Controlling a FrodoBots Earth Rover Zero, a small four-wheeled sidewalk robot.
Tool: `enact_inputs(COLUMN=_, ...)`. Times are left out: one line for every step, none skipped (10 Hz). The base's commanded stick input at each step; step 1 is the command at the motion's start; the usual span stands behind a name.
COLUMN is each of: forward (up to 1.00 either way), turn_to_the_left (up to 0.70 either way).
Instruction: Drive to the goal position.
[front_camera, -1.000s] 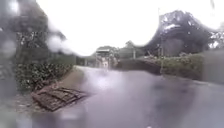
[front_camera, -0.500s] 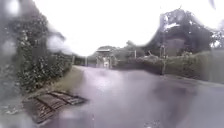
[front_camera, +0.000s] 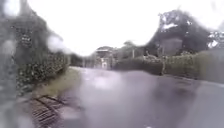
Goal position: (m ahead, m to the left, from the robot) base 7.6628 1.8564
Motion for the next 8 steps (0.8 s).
enact_inputs(forward=0.70, turn_to_the_left=-0.35)
enact_inputs(forward=0.70, turn_to_the_left=-0.35)
enact_inputs(forward=0.70, turn_to_the_left=-0.24)
enact_inputs(forward=0.70, turn_to_the_left=0.00)
enact_inputs(forward=0.70, turn_to_the_left=0.00)
enact_inputs(forward=0.70, turn_to_the_left=0.00)
enact_inputs(forward=0.70, turn_to_the_left=0.00)
enact_inputs(forward=0.70, turn_to_the_left=0.00)
